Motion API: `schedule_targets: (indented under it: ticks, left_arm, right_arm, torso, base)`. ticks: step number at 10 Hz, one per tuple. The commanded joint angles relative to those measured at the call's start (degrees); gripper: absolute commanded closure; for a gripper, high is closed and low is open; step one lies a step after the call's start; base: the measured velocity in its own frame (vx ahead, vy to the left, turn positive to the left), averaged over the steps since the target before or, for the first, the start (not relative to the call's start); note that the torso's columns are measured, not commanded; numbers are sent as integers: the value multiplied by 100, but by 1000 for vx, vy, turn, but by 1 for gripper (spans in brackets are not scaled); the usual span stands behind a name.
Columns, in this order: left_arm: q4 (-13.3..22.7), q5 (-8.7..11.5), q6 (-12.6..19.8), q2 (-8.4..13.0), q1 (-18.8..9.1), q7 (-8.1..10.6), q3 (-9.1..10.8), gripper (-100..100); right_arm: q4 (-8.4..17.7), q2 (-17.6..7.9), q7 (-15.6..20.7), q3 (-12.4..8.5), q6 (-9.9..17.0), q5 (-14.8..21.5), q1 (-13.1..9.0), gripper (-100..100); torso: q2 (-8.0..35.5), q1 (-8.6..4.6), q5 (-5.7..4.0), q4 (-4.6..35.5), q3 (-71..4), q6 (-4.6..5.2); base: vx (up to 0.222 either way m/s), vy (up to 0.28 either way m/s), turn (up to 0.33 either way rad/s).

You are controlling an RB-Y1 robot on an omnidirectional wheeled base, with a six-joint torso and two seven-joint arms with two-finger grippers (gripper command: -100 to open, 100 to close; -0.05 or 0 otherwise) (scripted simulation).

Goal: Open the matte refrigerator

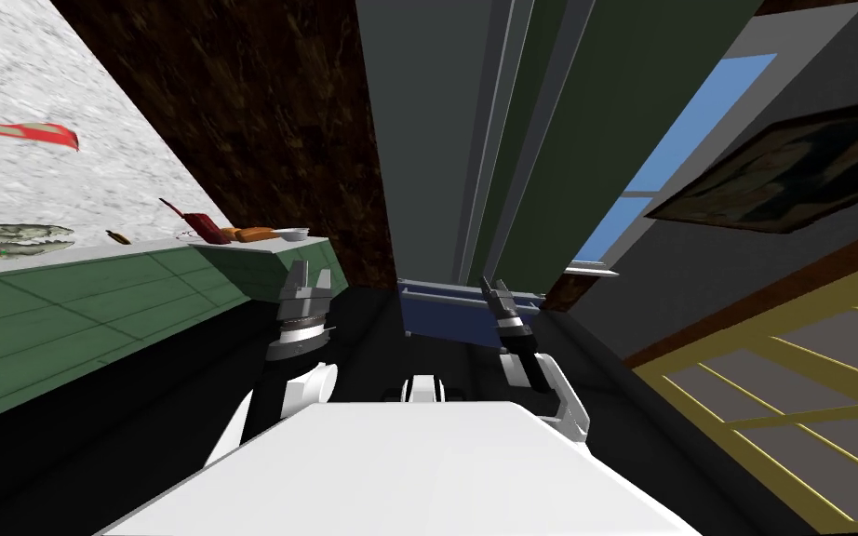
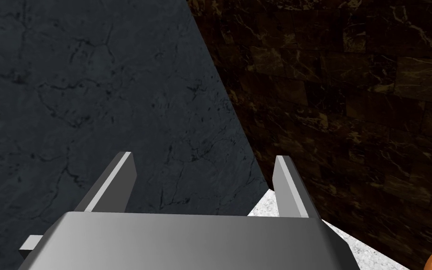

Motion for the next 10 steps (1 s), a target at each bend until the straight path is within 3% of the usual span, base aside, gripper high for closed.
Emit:
schedule_targets:
  ticks: [1,4,6,9,10]
  left_arm:
    - [0,0,0,0,0,0,0,0]
    - [0,0,0,0,0,0,0,0]
    - [0,0,0,0,0,0,0,0]
    - [0,0,0,0,0,0,0,0]
    - [0,0,0,0,0,0,0,0]
  right_arm:
    - [302,-51,436,-147,223,351,-213,-100]
    - [437,-63,792,-211,339,521,-311,-100]
    - [726,-71,1172,-342,579,865,-512,-100]
    - [877,-69,1544,-407,701,1039,-614,-100]
    - [1033,-65,1745,-473,823,1212,-717,-100]
  torso:
    - [-1,1,0,0,0,-2]
    - [2,1,0,1,2,-1]
    - [0,2,0,0,0,-3]
    - [0,1,0,0,0,-1]
    - [2,2,0,1,1,-1]
  base:
    - [20,6,155]
    - [13,1,55]
    - [15,3,128]
    - [15,0,55]
    - [11,2,112]
